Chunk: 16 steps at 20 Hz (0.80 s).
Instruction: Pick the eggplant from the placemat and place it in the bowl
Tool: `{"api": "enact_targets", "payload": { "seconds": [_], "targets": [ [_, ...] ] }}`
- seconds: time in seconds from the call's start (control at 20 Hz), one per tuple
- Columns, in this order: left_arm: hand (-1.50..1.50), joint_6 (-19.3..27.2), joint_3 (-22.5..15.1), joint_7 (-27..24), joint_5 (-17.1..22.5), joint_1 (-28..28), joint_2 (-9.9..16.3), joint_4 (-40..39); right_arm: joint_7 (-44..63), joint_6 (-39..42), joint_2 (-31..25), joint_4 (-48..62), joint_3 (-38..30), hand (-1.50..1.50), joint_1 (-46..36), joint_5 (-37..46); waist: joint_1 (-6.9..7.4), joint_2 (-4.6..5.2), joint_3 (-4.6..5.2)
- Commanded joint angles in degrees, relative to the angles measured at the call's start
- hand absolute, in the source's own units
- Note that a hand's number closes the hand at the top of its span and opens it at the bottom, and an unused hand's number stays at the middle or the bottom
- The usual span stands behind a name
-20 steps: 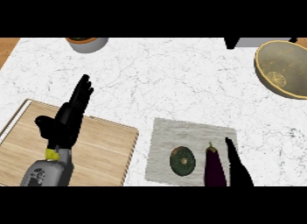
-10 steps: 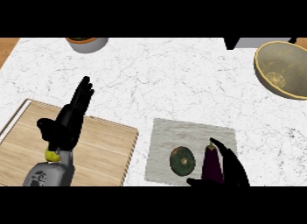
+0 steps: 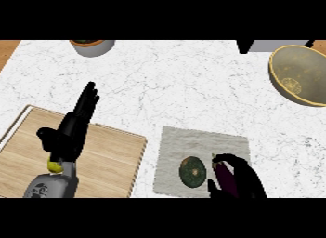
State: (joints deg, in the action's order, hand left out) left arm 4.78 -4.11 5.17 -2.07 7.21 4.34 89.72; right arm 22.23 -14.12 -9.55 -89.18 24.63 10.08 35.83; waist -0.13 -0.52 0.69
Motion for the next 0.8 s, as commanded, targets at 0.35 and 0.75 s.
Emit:
{"api": "enact_targets", "payload": {
  "seconds": [0.35,0.75],
  "targets": [
    [0.0,-0.9,0.0,0.2,0.1,0.2,0.6,0.9,-35.8,25.3,-16.1,2.8,-12.5,1.5,-8.9,-27.5,0.83,0.69,-0.85],
    [0.0,1.4,-0.8,-3.1,-2.0,-0.8,-1.8,-2.4,-45.4,27.5,-18.8,-6.2,-22.3,1.5,-10.6,-33.6,-0.3,0.44,-0.69]
  ]
}}
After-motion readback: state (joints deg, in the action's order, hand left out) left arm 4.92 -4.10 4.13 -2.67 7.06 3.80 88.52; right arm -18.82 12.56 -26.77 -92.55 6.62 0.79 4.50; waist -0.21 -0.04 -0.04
